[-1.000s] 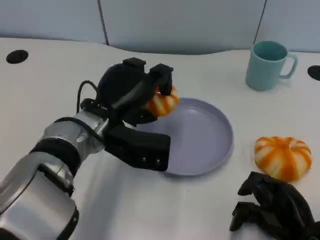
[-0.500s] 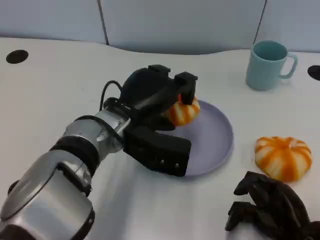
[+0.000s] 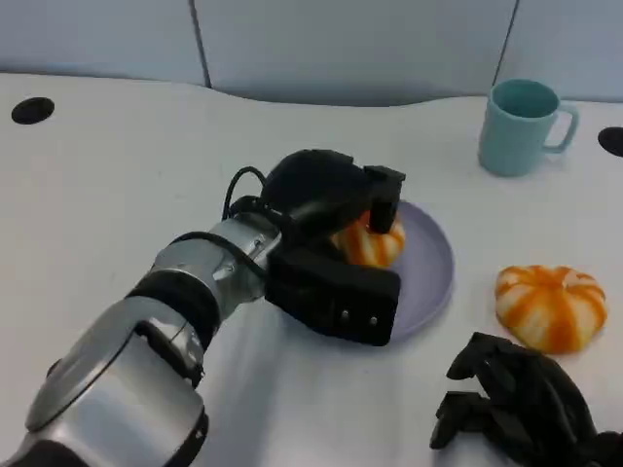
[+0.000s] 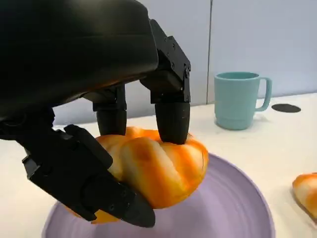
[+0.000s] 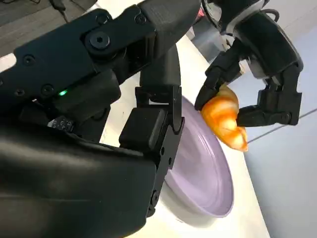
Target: Grasp the bread from the table and place it into the plate.
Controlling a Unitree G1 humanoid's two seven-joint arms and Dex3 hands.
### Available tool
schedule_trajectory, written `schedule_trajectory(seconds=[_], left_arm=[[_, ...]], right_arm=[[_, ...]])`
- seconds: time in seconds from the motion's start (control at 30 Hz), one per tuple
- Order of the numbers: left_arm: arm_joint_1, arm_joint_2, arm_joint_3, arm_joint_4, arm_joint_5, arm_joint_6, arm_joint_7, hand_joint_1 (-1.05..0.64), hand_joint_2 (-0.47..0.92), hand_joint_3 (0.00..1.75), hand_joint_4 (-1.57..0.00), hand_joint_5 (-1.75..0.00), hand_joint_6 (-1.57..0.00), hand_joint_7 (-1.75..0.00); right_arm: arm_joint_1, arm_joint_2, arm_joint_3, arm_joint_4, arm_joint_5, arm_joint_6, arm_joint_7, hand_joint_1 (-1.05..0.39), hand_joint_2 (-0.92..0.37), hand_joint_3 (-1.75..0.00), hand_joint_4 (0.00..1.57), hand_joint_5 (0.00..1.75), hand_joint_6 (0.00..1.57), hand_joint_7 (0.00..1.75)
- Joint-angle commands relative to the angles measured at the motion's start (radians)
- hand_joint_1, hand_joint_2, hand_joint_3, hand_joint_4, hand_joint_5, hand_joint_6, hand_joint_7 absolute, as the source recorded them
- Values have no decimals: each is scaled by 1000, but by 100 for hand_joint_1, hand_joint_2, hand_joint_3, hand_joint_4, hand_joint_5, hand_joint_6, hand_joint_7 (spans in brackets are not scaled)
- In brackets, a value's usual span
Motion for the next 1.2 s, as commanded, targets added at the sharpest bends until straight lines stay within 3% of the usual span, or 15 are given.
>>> schedule_trajectory(seconds=[0.03,0.1,0.2,0.23,0.33,0.47,0.57,0.67,0.73,0.83,1.2], left_arm=[[0,-6,17,5,-22,9,-42,-22,88,28,-81,-175,-65,-163],[6,-10,31,7,-36,6,-67,-19,87,35,-76,-172,-68,-154],[11,-12,49,6,-63,-2,-107,-18,73,70,-75,-167,-70,-150],[11,-12,55,6,-71,-3,-121,-24,73,50,-74,-149,-75,-119],[13,-12,67,4,-84,-10,-155,-30,86,21,-69,-132,-77,-87],[15,-11,72,4,-94,-11,-192,-33,92,28,-59,-118,-69,-59],[13,-11,69,6,-91,-5,-216,-35,92,19,-49,-130,-63,-32],[1,-11,53,8,-75,26,-254,-49,92,17,-40,-66,-58,-9],[-5,-10,42,8,-64,46,-273,-57,92,19,-37,-46,-55,-4],[-7,-7,39,5,-65,59,-297,-66,92,24,-31,-34,-50,-1],[22,22,133,-7,-164,34,-378,-77,92,29,-13,-22,-30,0]], right_arm=[[12,-9,0,-18,-1,-3,-7,-84,-78,-1,143,83,123,82],[13,-8,1,-18,0,-6,-5,-85,-78,-1,143,83,123,82],[13,-8,0,-19,1,-4,-6,-86,-78,-1,143,84,124,82],[13,-8,-1,-20,3,-2,-7,-86,-77,0,142,84,124,82],[14,-9,0,-26,2,5,-12,-86,-77,0,142,84,124,82],[14,-10,0,-20,1,-5,-7,-85,-77,0,142,84,125,81],[13,-10,-1,-21,1,-1,-10,-85,-77,0,142,84,125,80],[12,-13,0,-20,-3,-4,-9,-86,-78,-1,142,84,125,80],[10,-13,-2,-18,1,0,-8,-85,-78,0,142,84,125,80],[8,-13,-4,-14,1,-1,-11,-85,-77,0,142,84,125,81],[-21,-23,-29,24,7,-4,1,-87,-75,0,143,84,126,82]])
